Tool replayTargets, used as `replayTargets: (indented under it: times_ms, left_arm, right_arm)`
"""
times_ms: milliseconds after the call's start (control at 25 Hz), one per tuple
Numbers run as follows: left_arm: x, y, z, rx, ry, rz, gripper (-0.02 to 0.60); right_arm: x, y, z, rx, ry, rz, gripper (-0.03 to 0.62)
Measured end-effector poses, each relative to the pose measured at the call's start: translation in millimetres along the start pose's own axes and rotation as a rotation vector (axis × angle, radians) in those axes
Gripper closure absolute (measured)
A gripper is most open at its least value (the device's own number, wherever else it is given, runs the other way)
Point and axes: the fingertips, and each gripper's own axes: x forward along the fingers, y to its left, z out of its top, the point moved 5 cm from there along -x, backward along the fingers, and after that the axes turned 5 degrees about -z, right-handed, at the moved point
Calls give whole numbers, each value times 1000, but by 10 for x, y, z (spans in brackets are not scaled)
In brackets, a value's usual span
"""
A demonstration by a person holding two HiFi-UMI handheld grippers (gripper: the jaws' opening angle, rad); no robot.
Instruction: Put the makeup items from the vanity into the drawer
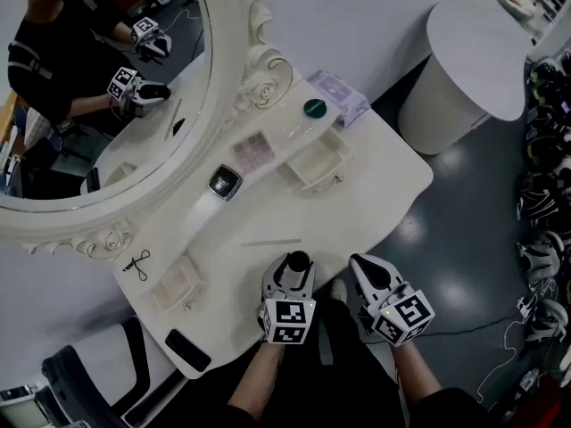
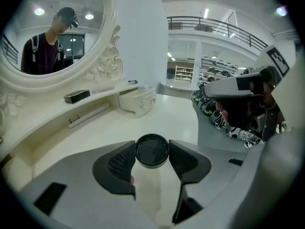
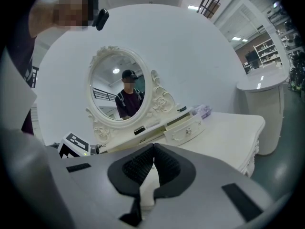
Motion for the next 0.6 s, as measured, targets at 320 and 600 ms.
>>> replayTargets:
  times_ms: [320, 600]
  left_arm:
    - [-239, 12, 315, -3, -76, -19, 354]
    - [-651, -67, 773, -4, -193, -35, 354]
  right_arm:
    - [-85, 114, 92, 2, -7, -5, 571]
    - [-226, 329, 347, -32, -54, 0, 571]
